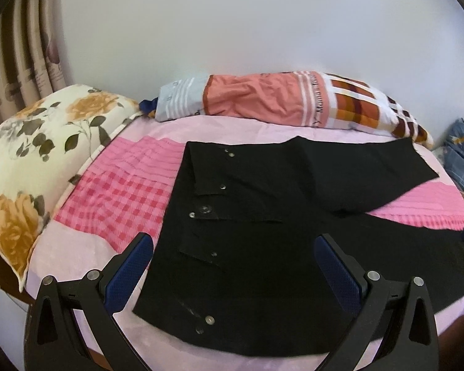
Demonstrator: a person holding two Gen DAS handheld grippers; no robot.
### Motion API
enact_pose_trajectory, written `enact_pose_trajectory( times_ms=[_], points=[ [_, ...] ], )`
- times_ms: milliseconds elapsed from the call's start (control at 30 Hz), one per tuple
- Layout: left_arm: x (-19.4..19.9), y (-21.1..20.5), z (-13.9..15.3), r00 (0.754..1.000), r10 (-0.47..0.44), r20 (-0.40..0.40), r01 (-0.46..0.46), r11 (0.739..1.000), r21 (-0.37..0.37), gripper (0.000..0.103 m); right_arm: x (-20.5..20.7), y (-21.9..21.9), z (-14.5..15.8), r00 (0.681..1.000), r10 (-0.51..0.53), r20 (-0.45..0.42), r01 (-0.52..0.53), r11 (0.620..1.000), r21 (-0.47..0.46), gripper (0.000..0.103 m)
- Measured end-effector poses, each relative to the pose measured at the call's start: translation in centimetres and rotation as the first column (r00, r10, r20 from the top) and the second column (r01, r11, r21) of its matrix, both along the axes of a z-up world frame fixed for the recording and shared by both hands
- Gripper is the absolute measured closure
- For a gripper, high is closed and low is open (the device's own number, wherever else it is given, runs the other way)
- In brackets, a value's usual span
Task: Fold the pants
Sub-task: 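Move the left tool to the black trousers' waistband while the right tool approaches the leg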
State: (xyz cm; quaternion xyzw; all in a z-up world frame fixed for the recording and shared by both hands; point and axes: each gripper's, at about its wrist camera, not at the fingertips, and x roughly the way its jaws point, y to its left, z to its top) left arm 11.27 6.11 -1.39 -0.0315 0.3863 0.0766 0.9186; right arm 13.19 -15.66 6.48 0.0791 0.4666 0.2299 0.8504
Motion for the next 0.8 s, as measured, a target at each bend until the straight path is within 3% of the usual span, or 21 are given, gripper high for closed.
enact_pose_trajectory(
  times_ms=[300, 567, 800],
  points=[
    [4.1, 2.8, -2.6, 0.999, 0.009, -0.045, -0.006, 0.999, 0.051, 0.000, 3.3, 0.8, -1.4, 0.997, -0.019, -0.069, 0.020, 1.000, 0.016, 0.000],
    [8.8, 5.8, -4.7, 0.995, -0.022, -0.099, 0.028, 0.998, 0.050, 0.000, 4.6, 1.6, -2.9, 0.995, -0.011, -0.101, 0.011, 1.000, 0.000, 0.000],
    [13.6, 11.7, -6.3, 0.994, -0.016, -0.111, 0.004, 0.994, -0.107, 0.000, 5.6, 1.5, -4.3, 0.988, -0.031, -0.153, 0.031, 1.000, -0.001, 0.000]
  ],
)
